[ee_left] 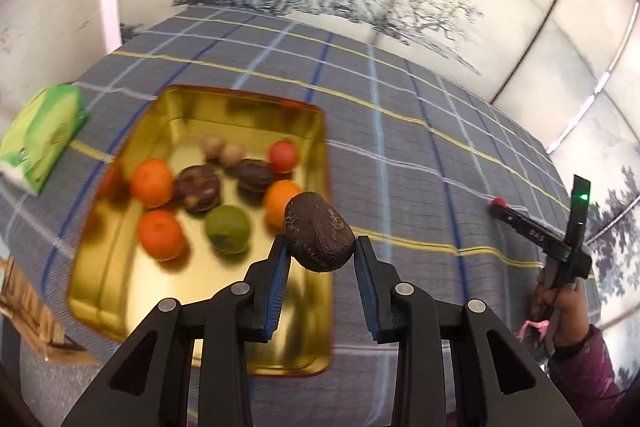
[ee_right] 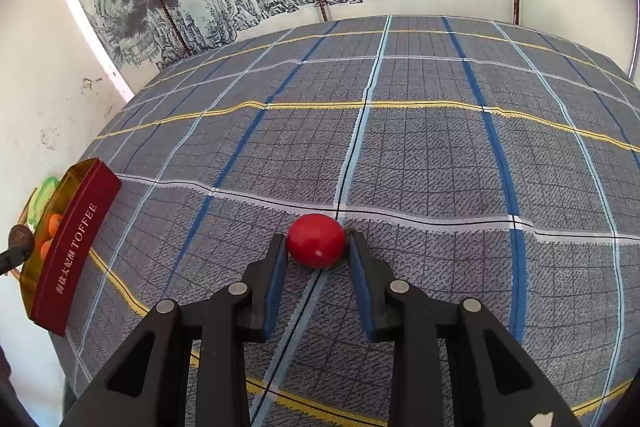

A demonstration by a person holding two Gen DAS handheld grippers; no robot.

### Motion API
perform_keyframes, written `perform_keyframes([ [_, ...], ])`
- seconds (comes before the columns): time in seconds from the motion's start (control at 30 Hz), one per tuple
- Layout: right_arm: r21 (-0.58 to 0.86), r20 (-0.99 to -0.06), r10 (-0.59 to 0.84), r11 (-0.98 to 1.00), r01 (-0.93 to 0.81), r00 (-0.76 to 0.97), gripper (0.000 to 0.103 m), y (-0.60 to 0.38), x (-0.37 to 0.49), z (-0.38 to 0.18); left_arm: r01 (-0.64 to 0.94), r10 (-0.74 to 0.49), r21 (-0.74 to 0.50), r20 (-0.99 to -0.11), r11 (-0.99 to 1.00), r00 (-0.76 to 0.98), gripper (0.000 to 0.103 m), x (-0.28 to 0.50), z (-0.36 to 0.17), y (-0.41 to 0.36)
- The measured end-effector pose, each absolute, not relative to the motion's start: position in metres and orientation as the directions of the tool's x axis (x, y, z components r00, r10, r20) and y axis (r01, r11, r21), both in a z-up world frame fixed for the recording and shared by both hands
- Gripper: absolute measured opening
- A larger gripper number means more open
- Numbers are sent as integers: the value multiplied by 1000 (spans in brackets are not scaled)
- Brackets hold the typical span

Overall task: Organize fruits
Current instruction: 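Carry the brown fruit in the left tool into the tray and release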

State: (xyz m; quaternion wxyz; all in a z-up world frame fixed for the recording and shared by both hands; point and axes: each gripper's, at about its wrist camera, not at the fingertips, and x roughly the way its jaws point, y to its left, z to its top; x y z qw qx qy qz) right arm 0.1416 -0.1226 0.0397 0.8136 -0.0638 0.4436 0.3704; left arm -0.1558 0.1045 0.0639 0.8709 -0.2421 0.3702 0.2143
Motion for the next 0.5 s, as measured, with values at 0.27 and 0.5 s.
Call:
perform_keyframes([
  [0.27, 209, -773, 536, 720, -662, 340, 28, -121, 140, 40, -599, 240, -224, -767, 769, 595, 34, -175, 52, 116],
  [0.5, 199, -775, 531, 721, -663, 344, 28, -121, 140, 40, -613, 242, -224, -776, 758, 582, 34, -183, 44, 121],
])
